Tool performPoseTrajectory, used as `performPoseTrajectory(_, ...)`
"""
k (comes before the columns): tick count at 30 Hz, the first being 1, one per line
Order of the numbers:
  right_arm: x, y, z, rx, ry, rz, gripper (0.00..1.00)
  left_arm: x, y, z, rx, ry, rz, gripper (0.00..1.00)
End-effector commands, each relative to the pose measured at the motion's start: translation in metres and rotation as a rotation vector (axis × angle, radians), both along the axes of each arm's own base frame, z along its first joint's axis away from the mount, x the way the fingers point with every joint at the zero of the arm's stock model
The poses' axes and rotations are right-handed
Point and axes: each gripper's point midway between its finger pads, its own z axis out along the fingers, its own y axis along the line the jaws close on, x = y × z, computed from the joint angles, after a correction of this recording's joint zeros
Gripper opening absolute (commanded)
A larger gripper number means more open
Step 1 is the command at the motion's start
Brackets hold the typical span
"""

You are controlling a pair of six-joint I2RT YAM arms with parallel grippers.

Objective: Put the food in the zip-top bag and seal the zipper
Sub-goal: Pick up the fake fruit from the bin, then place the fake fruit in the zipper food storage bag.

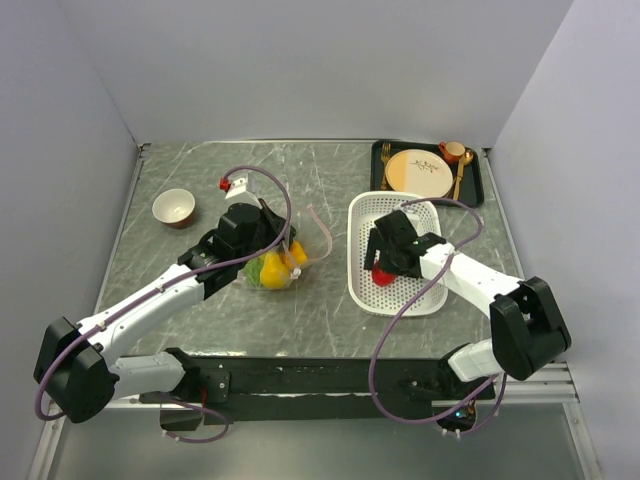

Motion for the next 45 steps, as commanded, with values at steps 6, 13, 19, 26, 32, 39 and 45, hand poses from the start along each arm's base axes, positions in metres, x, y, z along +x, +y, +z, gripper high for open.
performPoseTrajectory(6, 0.005, 0.003, 0.002, 0.042, -0.034, 0.002, 0.81, 0.001, 0.000, 0.032, -0.051, -0.074, -0.009, 0.03)
performPoseTrajectory(13, 0.006, 0.002, 0.002, 0.044, -0.045, 0.005, 0.66, 0.001, 0.000, 0.032, -0.051, -0.074, -0.009, 0.02)
performPoseTrajectory(19, 0.006, 0.003, 0.006, 0.052, -0.056, 0.015, 0.41, 0.000, 0.002, 0.031, -0.048, -0.072, -0.005, 0.02)
performPoseTrajectory(26, 0.009, 0.004, 0.027, 0.057, -0.094, 0.028, 0.31, 0.001, 0.004, 0.034, -0.049, -0.085, -0.002, 0.03)
performPoseTrajectory(32, 0.006, 0.013, 0.059, 0.137, -0.159, 0.070, 0.31, -0.001, 0.001, 0.034, -0.065, -0.085, -0.018, 0.02)
performPoseTrajectory(39, -0.002, 0.043, 0.108, 0.307, -0.252, 0.215, 0.32, -0.001, 0.000, 0.031, -0.067, -0.075, -0.022, 0.02)
performPoseTrajectory(45, -0.008, 0.058, 0.138, 0.388, -0.306, 0.280, 0.33, -0.001, -0.002, 0.030, -0.076, -0.072, -0.025, 0.02)
